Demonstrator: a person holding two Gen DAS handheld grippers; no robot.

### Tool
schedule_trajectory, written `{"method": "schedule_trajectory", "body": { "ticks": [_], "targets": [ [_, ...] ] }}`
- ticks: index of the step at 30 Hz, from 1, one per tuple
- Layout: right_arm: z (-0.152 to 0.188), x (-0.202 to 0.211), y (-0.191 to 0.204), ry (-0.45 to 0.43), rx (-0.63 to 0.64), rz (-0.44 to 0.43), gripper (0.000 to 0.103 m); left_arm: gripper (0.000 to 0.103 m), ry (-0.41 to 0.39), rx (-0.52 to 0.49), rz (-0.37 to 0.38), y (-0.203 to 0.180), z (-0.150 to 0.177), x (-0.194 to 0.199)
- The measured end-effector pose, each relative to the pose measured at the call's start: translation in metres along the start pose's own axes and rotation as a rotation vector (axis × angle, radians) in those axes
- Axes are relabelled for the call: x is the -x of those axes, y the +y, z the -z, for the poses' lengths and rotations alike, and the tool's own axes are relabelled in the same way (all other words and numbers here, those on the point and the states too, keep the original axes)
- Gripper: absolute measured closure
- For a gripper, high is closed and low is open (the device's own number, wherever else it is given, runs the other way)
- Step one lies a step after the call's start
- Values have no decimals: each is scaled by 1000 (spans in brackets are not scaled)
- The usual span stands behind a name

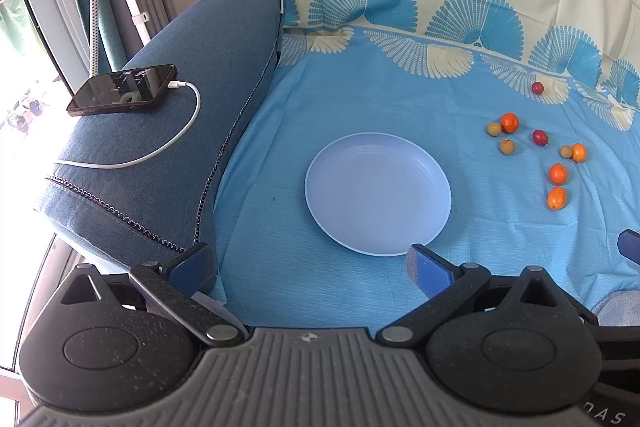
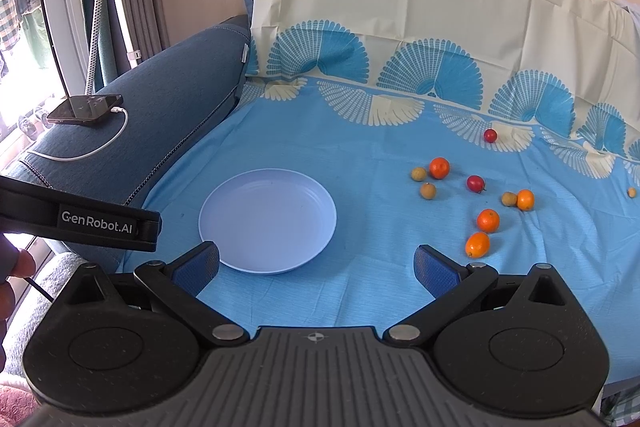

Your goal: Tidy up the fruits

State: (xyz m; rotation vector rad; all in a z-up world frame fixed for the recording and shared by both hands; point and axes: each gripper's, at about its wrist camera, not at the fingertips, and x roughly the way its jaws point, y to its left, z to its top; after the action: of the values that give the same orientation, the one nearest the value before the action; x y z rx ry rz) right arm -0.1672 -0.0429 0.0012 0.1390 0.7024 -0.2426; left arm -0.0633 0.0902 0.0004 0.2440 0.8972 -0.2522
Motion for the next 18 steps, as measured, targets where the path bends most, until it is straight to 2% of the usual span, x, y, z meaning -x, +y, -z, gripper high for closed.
{"method": "schedule_trajectory", "body": {
  "ticks": [7,11,18],
  "targets": [
    [8,-3,1,-26,16,10,0,0,3,-3,-5,-2,1,0],
    [11,-6,-1,-109,65,49,0,0,7,-8,-8,-4,-1,0],
    [14,-6,-25,-101,-34,32,0,0,25,-36,25,-21,-5,0]
  ]
}}
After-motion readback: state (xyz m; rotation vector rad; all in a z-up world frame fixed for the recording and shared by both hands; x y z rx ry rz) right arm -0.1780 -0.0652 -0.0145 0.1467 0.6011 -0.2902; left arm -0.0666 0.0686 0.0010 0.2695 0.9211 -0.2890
